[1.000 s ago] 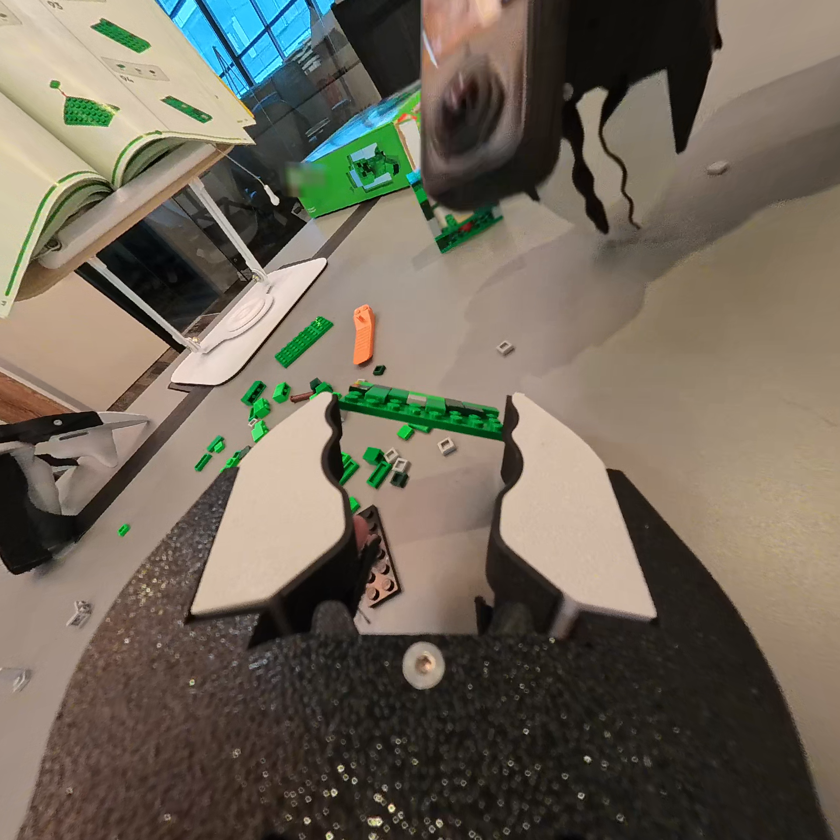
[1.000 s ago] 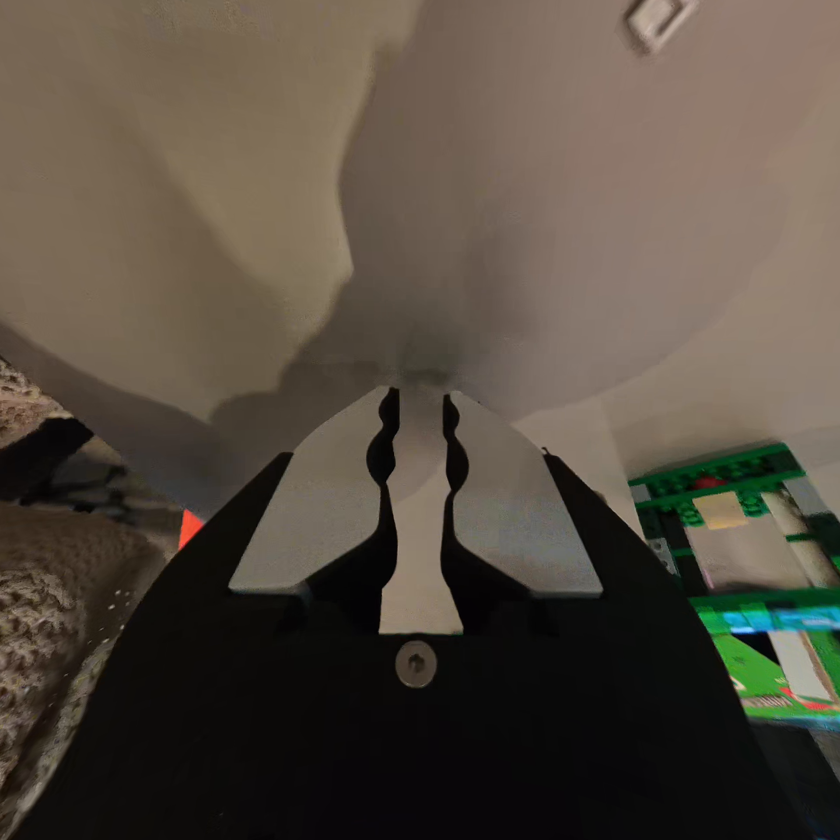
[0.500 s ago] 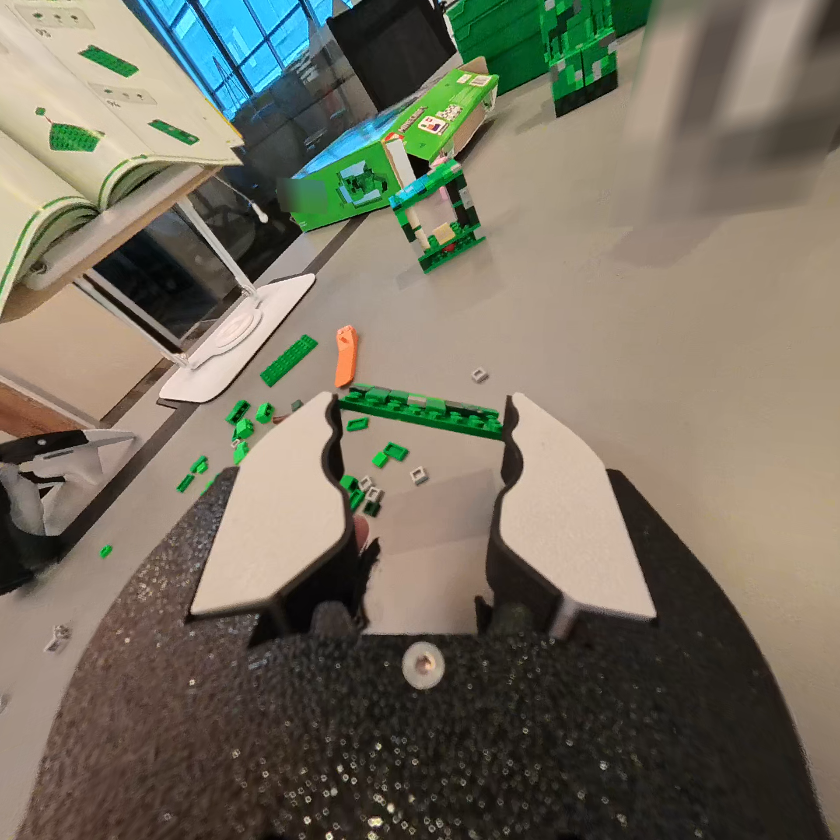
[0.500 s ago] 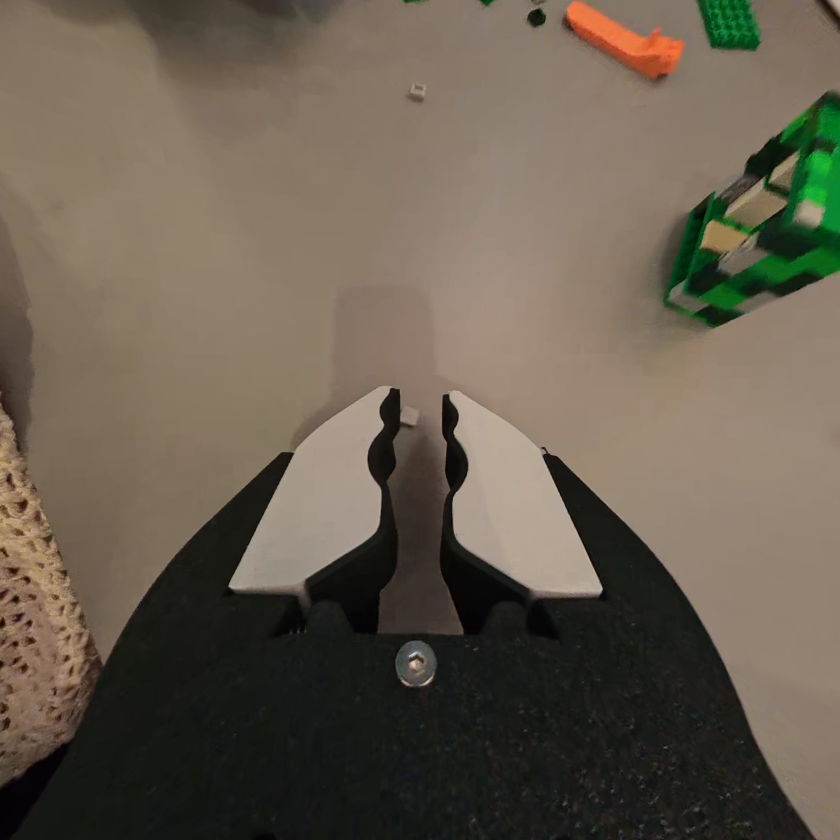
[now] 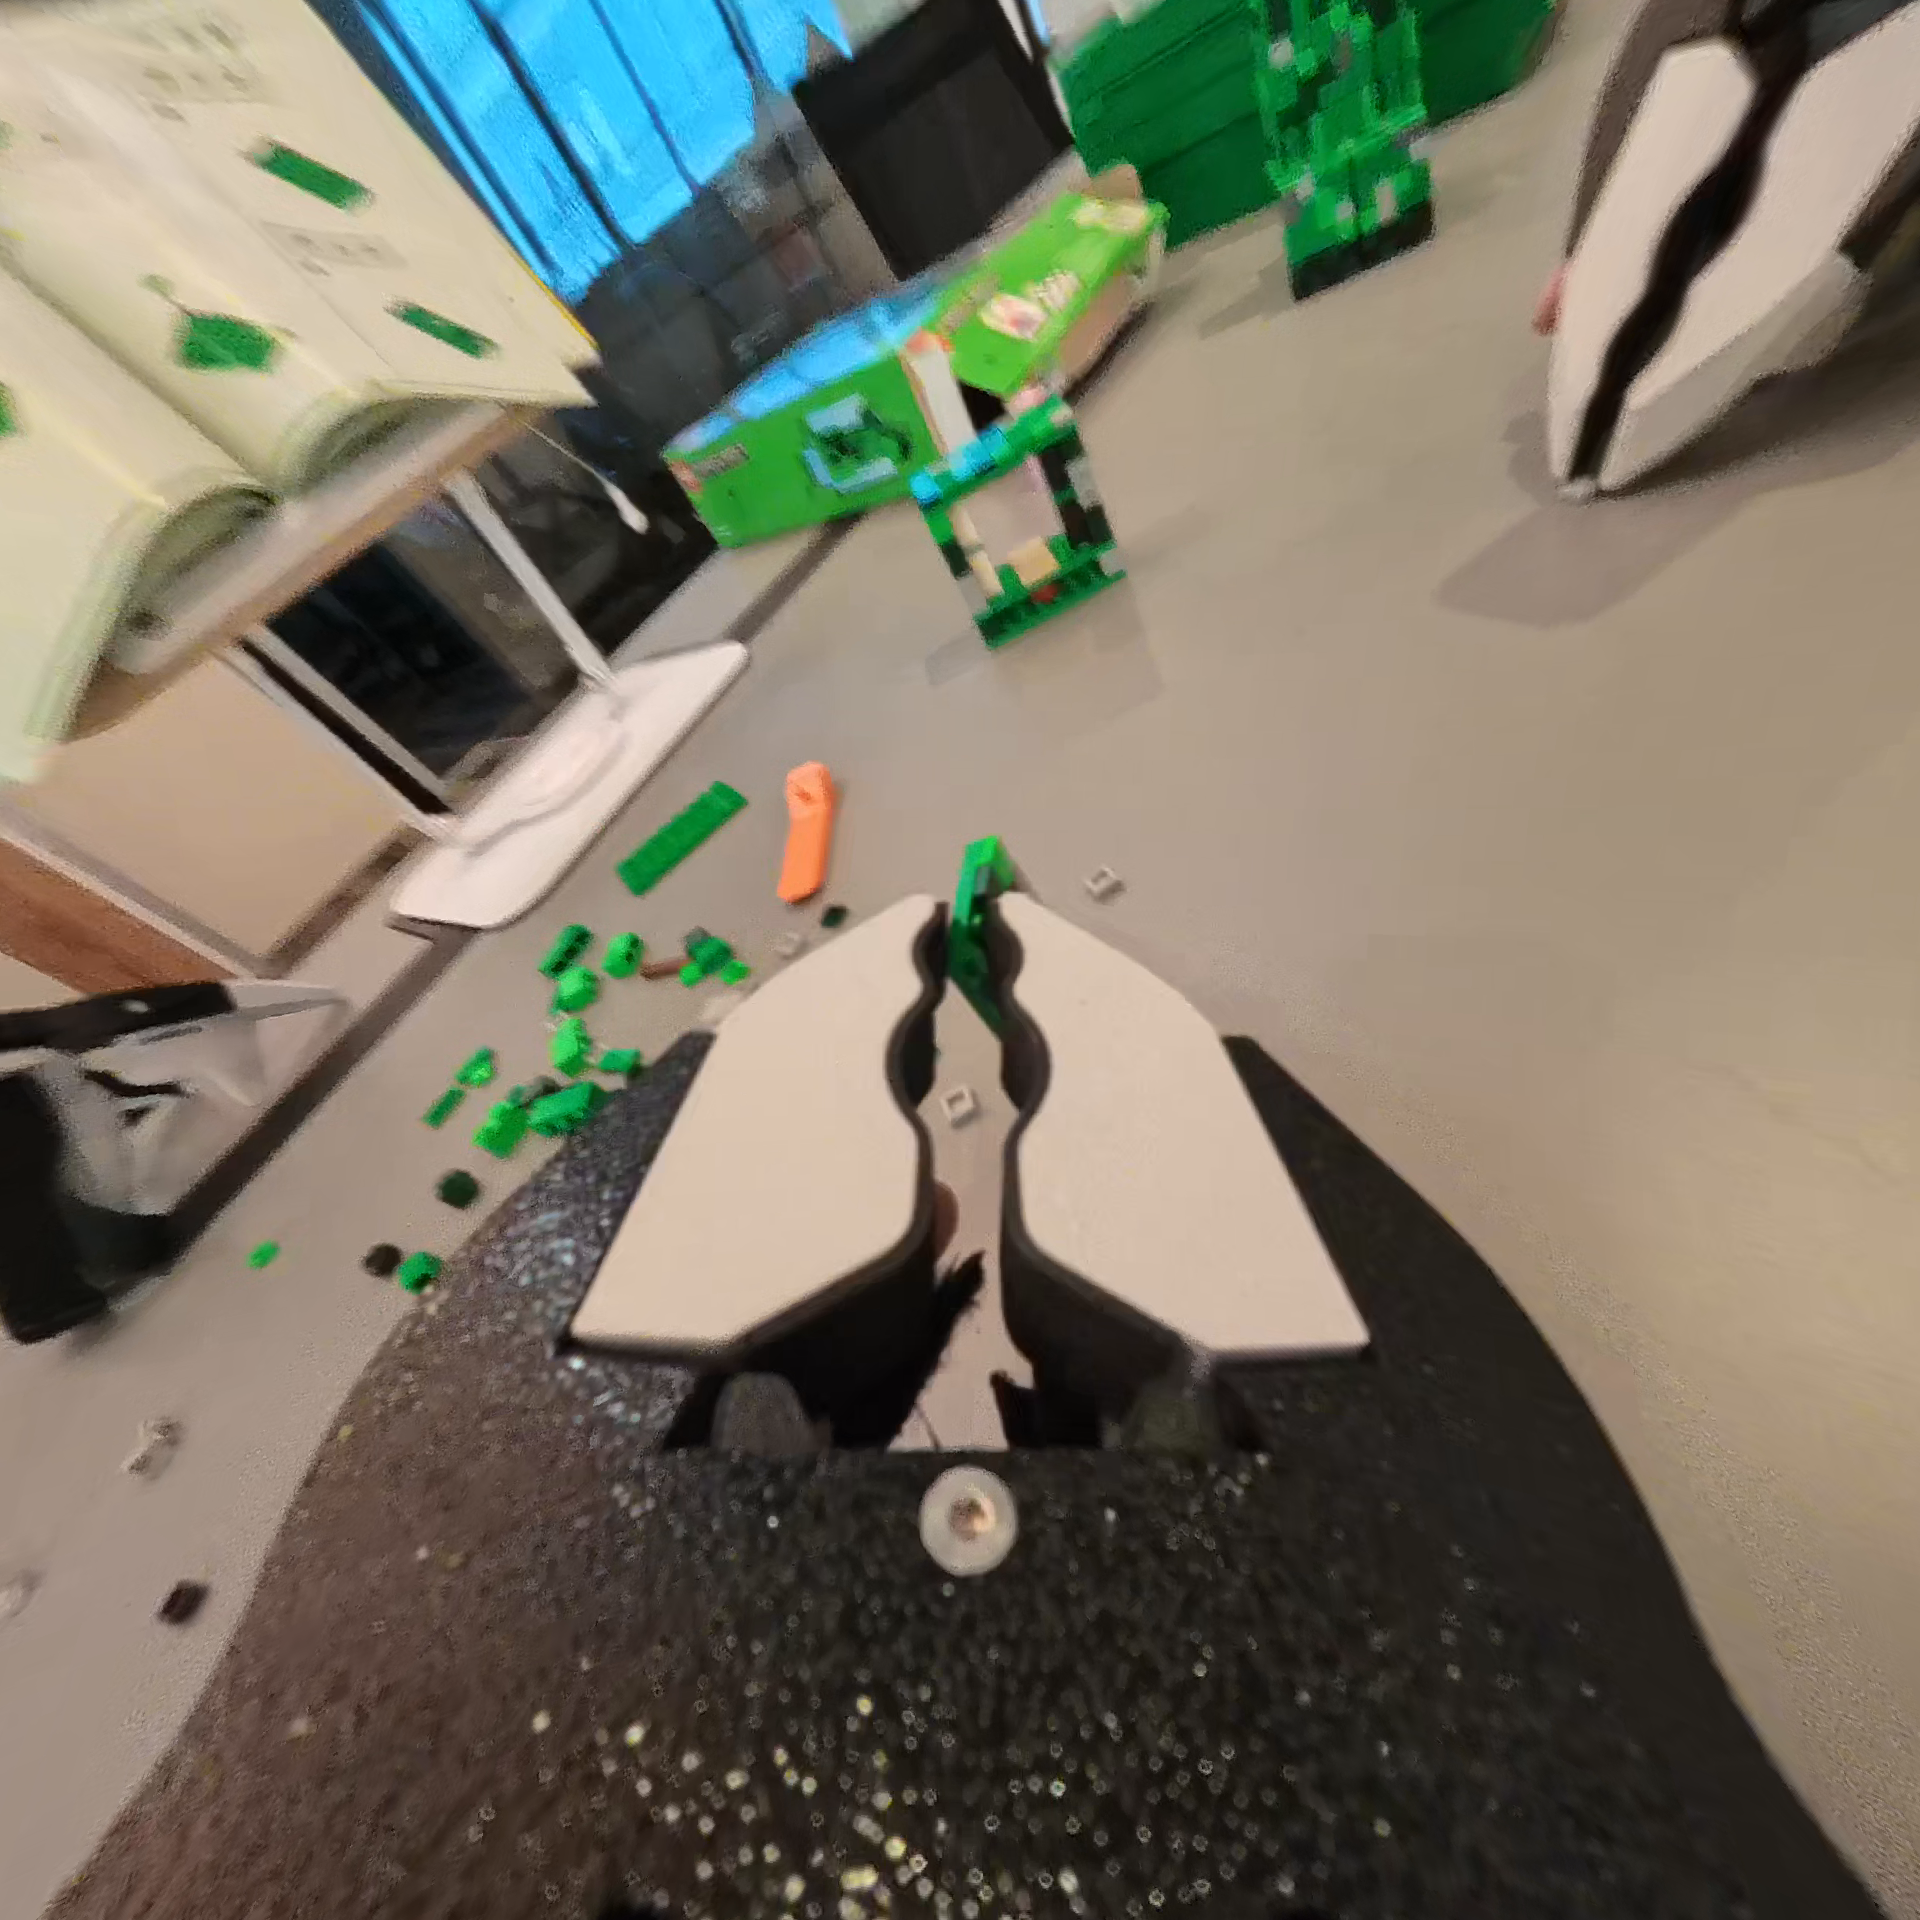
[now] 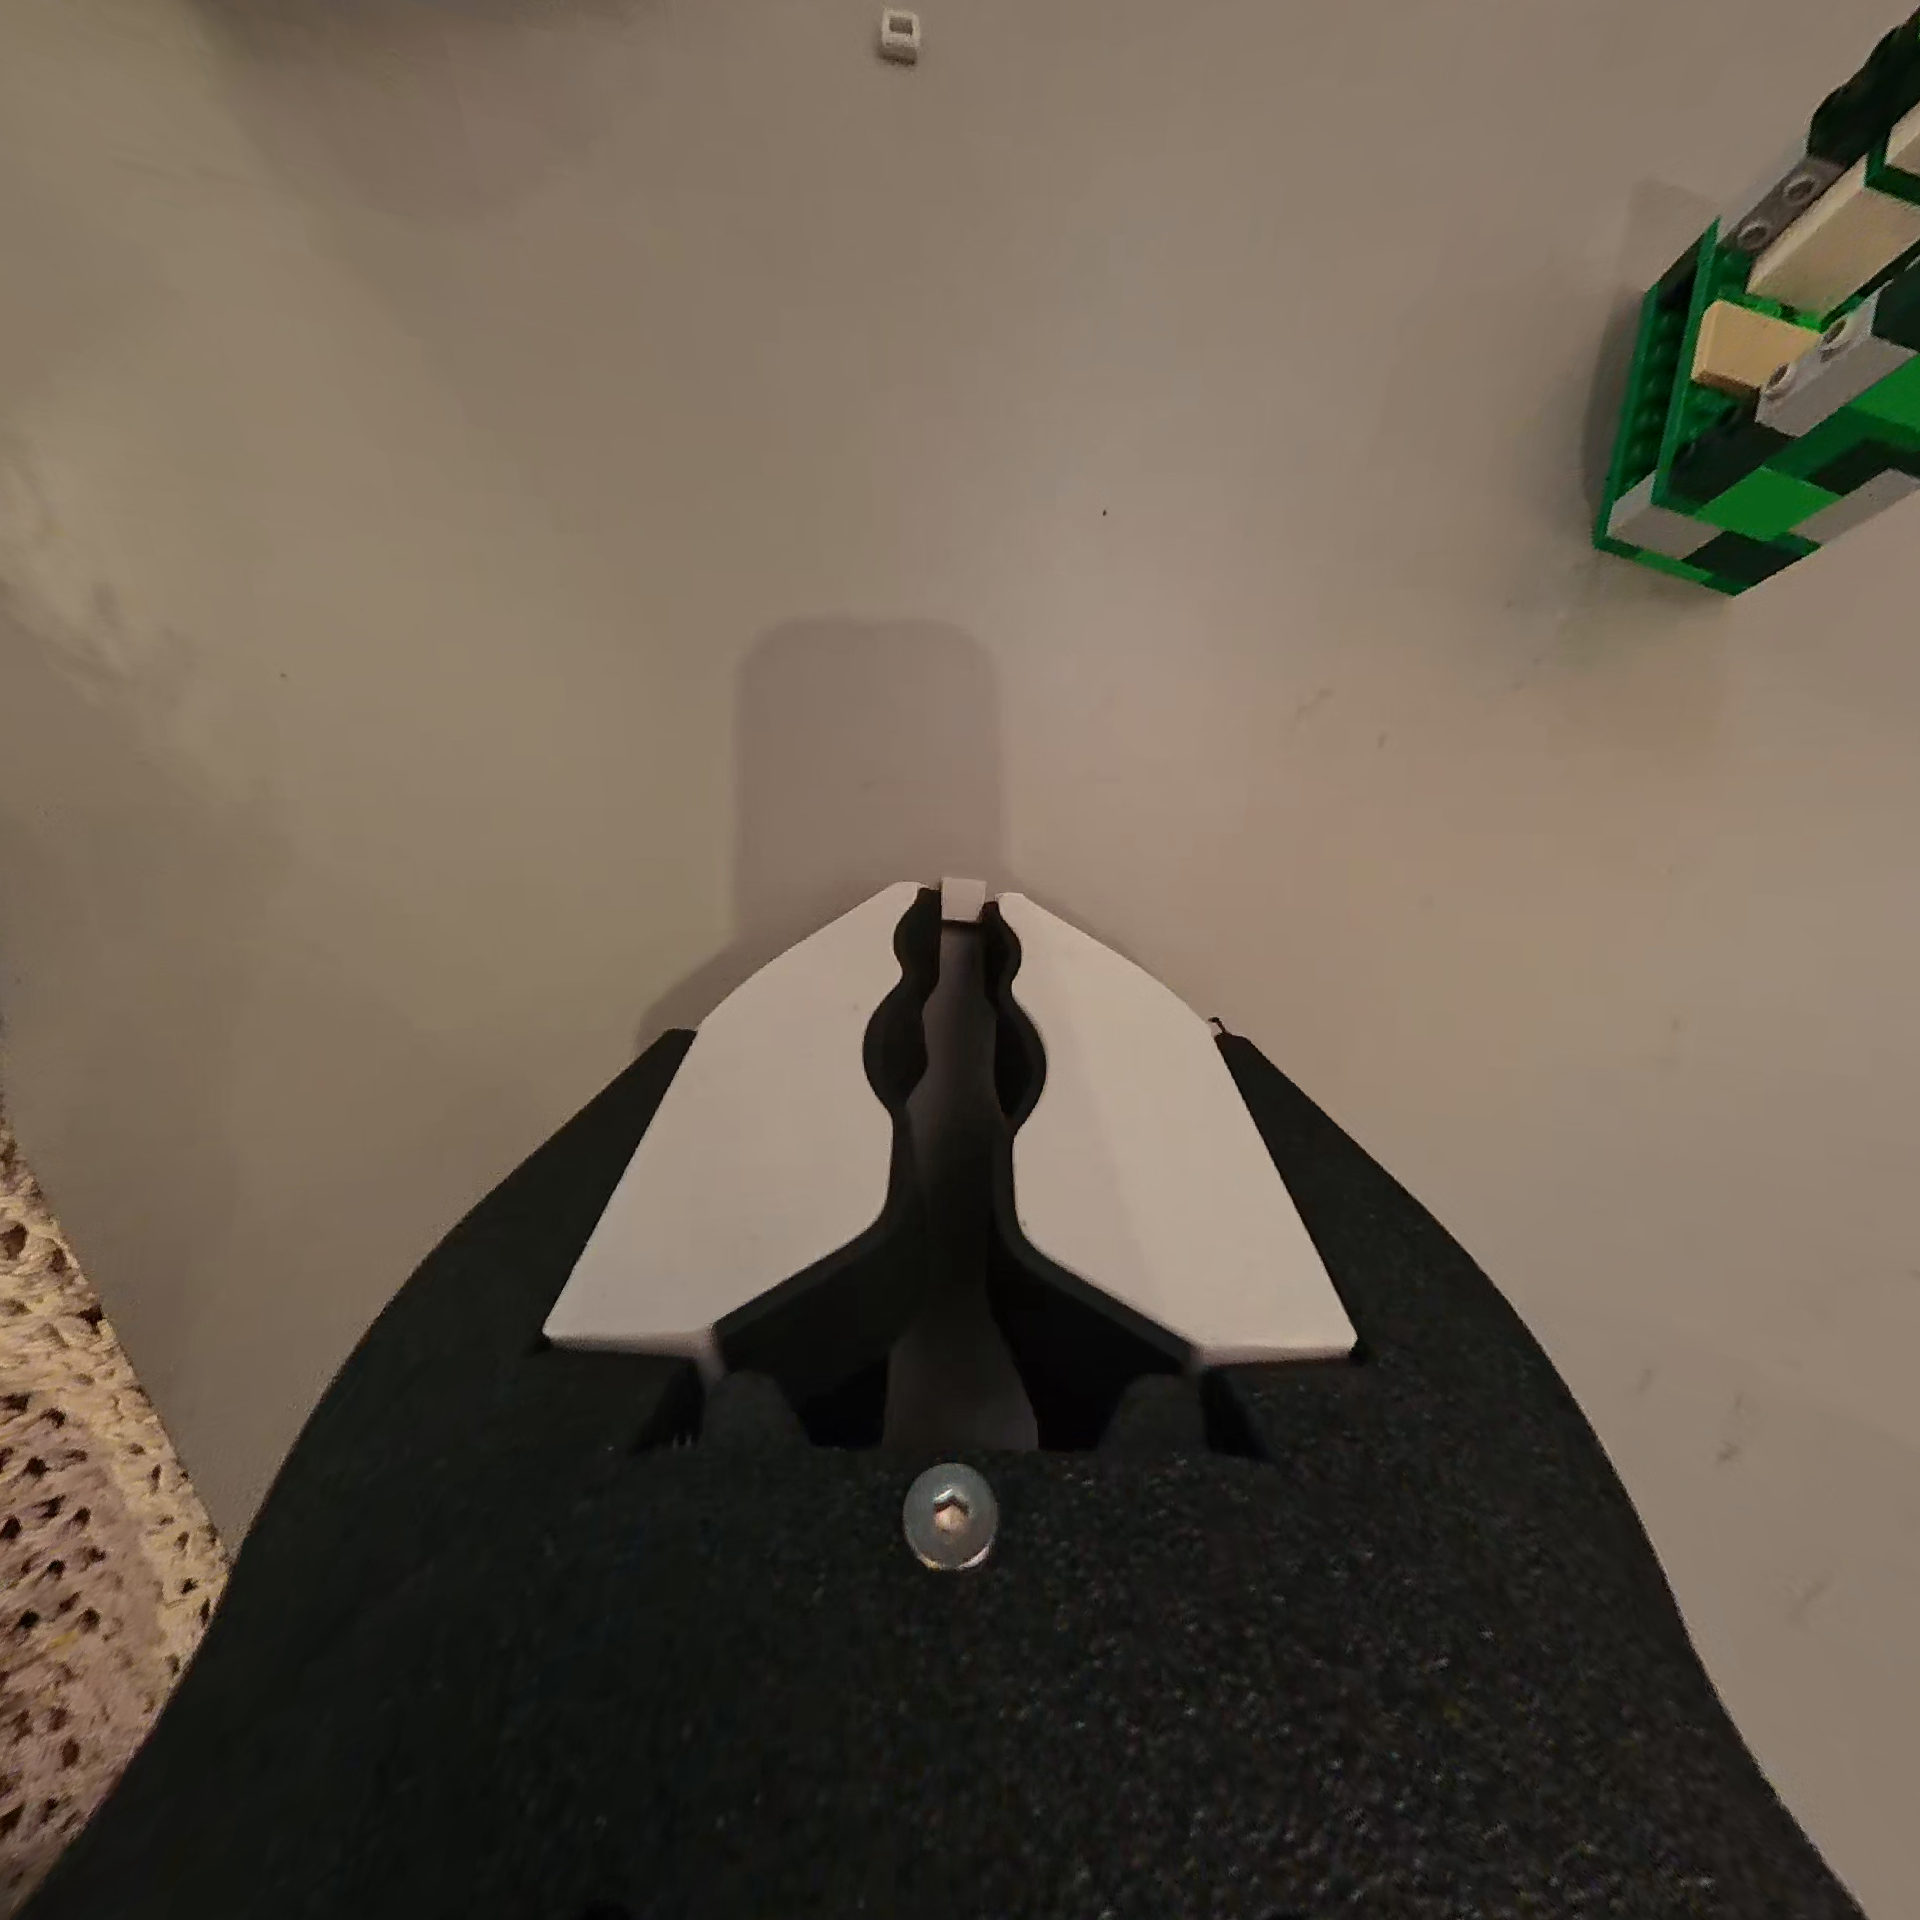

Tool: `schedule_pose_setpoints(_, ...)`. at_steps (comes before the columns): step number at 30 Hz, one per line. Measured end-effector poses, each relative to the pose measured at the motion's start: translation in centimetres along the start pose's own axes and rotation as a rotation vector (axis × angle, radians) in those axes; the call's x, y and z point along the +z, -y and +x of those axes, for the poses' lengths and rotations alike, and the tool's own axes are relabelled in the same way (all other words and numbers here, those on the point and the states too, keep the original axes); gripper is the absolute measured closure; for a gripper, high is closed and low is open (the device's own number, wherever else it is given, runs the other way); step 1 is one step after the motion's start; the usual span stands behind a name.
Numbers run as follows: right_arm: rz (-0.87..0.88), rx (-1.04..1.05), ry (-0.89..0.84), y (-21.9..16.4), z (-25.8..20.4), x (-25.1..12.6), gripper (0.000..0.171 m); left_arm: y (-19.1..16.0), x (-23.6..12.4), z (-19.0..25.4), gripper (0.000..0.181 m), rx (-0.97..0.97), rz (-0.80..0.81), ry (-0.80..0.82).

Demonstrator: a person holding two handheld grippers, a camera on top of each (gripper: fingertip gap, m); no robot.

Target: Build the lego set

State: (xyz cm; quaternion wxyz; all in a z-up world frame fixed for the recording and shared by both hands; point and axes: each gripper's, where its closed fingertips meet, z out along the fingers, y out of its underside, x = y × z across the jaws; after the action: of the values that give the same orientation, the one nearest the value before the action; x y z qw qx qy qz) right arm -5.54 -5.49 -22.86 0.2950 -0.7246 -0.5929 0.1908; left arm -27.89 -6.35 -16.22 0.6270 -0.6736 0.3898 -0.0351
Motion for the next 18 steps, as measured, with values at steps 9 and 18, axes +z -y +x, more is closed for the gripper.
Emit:
schedule_pose_setpoints(9,-0.005,-0.035,0.013,0.9,0.3,0.8,0.164,-0.7,-0.4,0.5,0.161,-0.066,-0.031,-0.100)
schedule_pose_setpoints(18,0.061,-0.118,0.028,2.4,-0.5,1.8,0.164,-2.3,-1.4,-0.2,0.134,-0.099,-0.146,-0.155)
